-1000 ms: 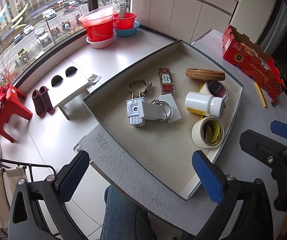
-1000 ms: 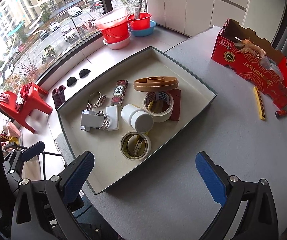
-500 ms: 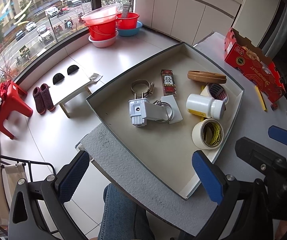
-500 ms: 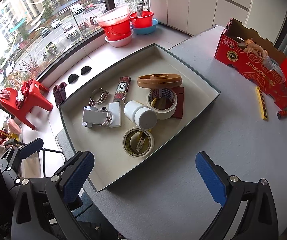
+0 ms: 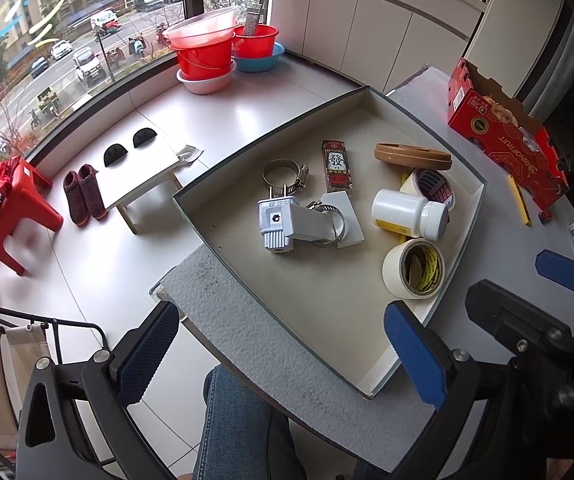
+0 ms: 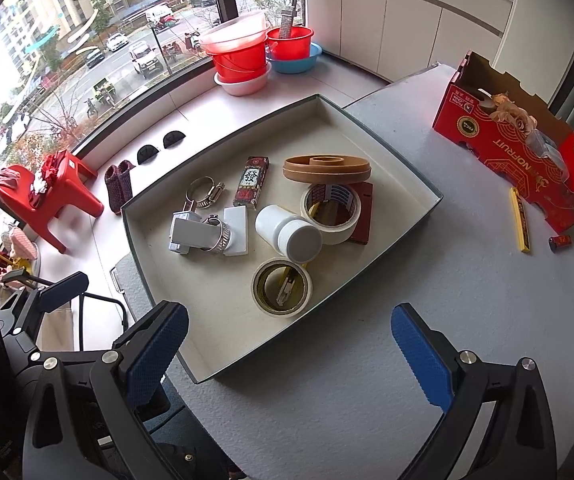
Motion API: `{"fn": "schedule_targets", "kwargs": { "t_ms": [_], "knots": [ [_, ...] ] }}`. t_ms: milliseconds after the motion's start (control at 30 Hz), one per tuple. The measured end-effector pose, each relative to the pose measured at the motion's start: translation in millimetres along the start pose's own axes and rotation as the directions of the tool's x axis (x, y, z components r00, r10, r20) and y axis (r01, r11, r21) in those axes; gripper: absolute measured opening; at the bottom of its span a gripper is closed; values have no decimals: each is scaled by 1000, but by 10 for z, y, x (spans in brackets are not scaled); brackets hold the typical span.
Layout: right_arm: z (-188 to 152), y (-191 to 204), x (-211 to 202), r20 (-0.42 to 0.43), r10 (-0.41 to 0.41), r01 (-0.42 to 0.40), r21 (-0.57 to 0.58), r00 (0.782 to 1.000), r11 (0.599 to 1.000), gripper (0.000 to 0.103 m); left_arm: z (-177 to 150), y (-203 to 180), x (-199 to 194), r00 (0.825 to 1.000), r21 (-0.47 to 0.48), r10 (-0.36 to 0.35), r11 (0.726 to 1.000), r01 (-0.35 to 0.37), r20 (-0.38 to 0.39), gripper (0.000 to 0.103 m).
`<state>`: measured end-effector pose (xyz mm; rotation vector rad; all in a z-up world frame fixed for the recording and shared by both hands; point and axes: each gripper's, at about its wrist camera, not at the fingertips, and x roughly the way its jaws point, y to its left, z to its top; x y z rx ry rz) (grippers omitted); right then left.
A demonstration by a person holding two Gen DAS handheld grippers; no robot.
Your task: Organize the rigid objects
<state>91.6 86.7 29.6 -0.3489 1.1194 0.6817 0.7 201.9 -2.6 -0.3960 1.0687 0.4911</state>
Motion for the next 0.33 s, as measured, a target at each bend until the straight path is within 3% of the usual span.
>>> {"fn": "schedule_targets", "kwargs": {
  "t_ms": [333],
  "knots": [
    [2, -4, -18, 2, -3, 3, 0, 1000, 1000, 102, -7, 4, -39, 1000, -2, 5, 1000, -5, 16, 103]
  ]
}}
